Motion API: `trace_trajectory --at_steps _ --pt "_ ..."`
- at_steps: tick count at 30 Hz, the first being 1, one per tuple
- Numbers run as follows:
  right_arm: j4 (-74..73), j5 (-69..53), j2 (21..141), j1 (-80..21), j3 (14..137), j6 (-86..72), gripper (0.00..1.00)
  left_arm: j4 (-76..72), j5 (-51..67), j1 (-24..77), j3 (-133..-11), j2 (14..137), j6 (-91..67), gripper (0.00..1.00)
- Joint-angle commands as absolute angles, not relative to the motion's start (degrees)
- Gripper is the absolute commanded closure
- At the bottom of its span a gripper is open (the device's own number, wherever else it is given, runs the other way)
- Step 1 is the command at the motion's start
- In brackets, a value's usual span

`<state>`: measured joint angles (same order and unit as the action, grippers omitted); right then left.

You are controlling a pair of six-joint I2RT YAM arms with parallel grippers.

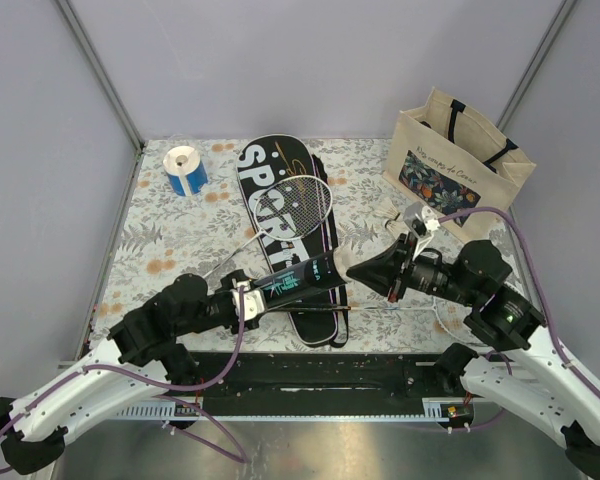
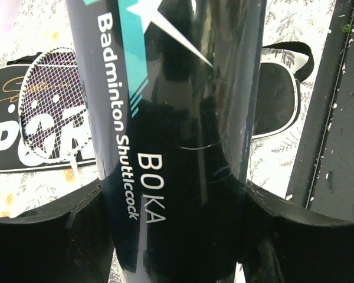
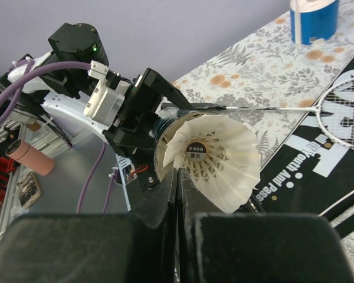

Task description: Pack up the badminton gear

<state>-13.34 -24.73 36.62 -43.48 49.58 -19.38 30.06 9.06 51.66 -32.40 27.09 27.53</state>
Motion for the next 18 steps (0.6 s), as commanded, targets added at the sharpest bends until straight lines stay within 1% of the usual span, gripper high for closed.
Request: trace_trajectory --at_steps 1,9,18 --pt "-6.6 -28.8 38.5 -43.5 48.1 -22.8 1.00 24.4 12.4 51.6 -33.8 26.4 28.4 1.00" --pt "-3.6 -29.4 41.2 -44.6 46.8 -24.7 1.00 24.5 12.7 51.5 -34.1 26.5 28.5 1.00" --pt "-4.0 -28.4 43.9 -45.5 46.1 -25.0 1.00 24.3 12.9 51.6 -34.2 26.6 28.6 1.00"
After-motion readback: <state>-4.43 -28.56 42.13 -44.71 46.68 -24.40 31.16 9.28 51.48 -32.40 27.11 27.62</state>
